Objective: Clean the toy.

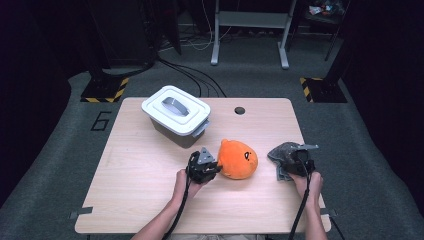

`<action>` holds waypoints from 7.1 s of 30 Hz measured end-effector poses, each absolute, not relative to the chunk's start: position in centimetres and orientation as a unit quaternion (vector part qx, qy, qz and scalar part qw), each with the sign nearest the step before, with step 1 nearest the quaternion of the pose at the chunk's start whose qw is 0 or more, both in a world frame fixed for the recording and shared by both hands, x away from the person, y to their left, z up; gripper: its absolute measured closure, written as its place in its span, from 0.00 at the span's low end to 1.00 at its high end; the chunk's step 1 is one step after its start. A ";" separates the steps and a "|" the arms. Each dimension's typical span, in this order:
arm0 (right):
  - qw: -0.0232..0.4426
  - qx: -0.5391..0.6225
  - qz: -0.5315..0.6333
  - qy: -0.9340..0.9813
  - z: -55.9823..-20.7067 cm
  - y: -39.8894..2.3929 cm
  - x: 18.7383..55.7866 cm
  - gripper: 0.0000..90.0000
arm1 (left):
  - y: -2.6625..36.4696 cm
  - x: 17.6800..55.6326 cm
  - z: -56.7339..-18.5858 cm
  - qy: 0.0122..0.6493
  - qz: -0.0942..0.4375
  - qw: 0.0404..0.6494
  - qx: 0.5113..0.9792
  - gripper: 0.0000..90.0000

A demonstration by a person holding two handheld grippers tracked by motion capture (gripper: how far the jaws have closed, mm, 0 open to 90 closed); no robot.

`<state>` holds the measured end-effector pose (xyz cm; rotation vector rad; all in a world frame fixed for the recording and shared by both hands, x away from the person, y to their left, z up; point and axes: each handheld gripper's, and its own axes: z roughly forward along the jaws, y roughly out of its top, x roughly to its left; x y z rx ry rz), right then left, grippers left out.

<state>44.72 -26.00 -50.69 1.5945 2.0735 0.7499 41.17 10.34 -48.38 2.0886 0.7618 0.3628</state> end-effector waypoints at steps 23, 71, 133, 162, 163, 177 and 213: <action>0.209 0.564 0.325 0.730 -48.7 -25.8 43.2 0.79 | 10.3 40.6 -48.4 0.311 0.147 0.439 0.830 0.88; 0.189 0.395 0.397 0.807 -40.1 -12.7 41.6 0.77 | 9.3 39.8 -47.5 0.302 0.148 0.441 0.832 0.89; 0.195 0.496 0.365 0.764 -46.0 -18.6 41.1 0.76 | 9.7 40.0 -48.5 0.327 0.153 0.440 0.822 0.92; 0.203 0.527 0.336 0.754 -45.8 -20.2 41.5 0.77 | 10.0 40.0 -48.6 0.332 0.152 0.442 0.819 0.92; 0.205 0.524 0.342 0.753 -45.2 -20.2 41.3 0.77 | 10.0 40.0 -48.6 0.332 0.153 0.442 0.820 0.92; 0.196 0.402 0.368 0.815 -39.2 -11.8 42.3 0.77 | 9.8 39.8 -48.5 0.329 0.155 0.442 0.820 0.92; 0.218 0.419 0.341 0.813 -41.7 -11.9 42.1 0.77 | 9.5 39.7 -48.5 0.331 0.152 0.445 0.818 0.92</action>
